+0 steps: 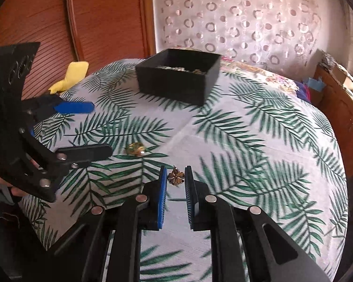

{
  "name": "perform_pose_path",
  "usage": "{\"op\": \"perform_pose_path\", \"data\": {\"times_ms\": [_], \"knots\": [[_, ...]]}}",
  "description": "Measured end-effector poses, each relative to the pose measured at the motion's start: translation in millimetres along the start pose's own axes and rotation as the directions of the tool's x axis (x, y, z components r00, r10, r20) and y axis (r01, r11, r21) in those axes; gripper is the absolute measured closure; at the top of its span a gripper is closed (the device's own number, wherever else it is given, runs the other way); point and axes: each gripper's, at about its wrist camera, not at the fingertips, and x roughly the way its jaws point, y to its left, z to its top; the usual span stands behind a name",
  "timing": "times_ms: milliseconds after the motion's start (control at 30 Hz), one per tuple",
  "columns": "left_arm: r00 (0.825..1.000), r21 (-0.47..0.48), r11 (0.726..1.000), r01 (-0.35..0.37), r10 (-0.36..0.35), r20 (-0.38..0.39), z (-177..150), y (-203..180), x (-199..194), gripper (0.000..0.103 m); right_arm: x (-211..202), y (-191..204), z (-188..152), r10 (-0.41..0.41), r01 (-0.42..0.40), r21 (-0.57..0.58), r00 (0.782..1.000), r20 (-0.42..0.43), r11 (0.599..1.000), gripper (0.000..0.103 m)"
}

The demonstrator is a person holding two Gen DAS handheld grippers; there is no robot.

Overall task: Organize jewelry
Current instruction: 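Grasp the gold flower brooch with the right gripper while the left gripper grasps the gold ring, then lower the gold ring and flower brooch into the black box, opening both grippers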

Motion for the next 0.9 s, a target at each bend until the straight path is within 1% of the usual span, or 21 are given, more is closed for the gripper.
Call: {"op": "perform_pose_path", "data": {"times_ms": [33,67,133,167,233,300,333,367,400,433,467,600,733,900], "knots": [[1.0,0.01,1.0,0.008,-0.008,-0.02,2,-4,5,0.024,-2,-3,-1,-0.003,0.003,0.004,1.0,0.004,1.0,0.086],[0.999,0.019,1.0,0.013,-0.013,-0.03,3,-8,8,0.026,-3,-5,-1,-0.007,0.007,0.009,1.0,0.007,1.0,0.086],[0.999,0.038,0.999,0.021,-0.019,-0.051,5,-15,15,0.034,-5,-8,-3,-0.009,0.009,0.018,1.0,0.013,1.0,0.086],[0.998,0.044,0.999,0.023,-0.02,-0.057,6,-18,17,0.036,-6,-9,-3,-0.009,0.009,0.021,1.0,0.016,1.0,0.086],[0.997,0.058,0.998,0.023,-0.018,-0.073,7,-23,23,0.046,-6,-11,-4,-0.009,0.008,0.024,1.0,0.018,1.0,0.086],[0.996,0.064,0.998,0.02,-0.015,-0.087,8,-26,29,0.049,-7,-11,-5,-0.006,0.005,0.023,1.0,0.02,1.0,0.086],[0.996,0.064,0.998,0.022,-0.016,-0.089,8,-27,30,0.054,-7,-10,-5,-0.005,0.005,0.022,1.0,0.021,1.0,0.086],[0.995,0.068,0.998,0.019,-0.012,-0.094,8,-28,32,0.056,-7,-10,-5,-0.004,0.004,0.02,1.0,0.021,1.0,0.086],[0.996,0.073,0.997,0.012,-0.005,-0.092,8,-29,32,0.062,-7,-10,-5,-0.003,0.002,0.02,1.0,0.022,1.0,0.086],[0.996,0.076,0.997,0.013,-0.006,-0.09,8,-29,31,0.074,-7,-10,-5,-0.002,0.001,0.019,1.0,0.023,1.0,0.086],[0.996,0.078,0.997,0.018,-0.011,-0.089,8,-30,31,0.079,-7,-10,-5,0.0,0.0,0.019,1.0,0.025,1.0,0.086],[0.996,0.077,0.997,0.022,-0.015,-0.083,8,-29,29,0.079,-8,-11,-3,0.003,-0.004,0.016,1.0,0.03,1.0,0.086],[0.999,0.062,0.998,0.008,-0.005,-0.051,13,-24,23,0.079,-7,-12,5,0.006,-0.006,0.01,0.999,0.038,1.0,0.086],[1.0,0.039,0.999,-0.013,0.013,0.003,34,-10,14,0.079,-4,-15,30,0.013,-0.012,-0.013,0.998,0.066,1.0,0.086]]}}
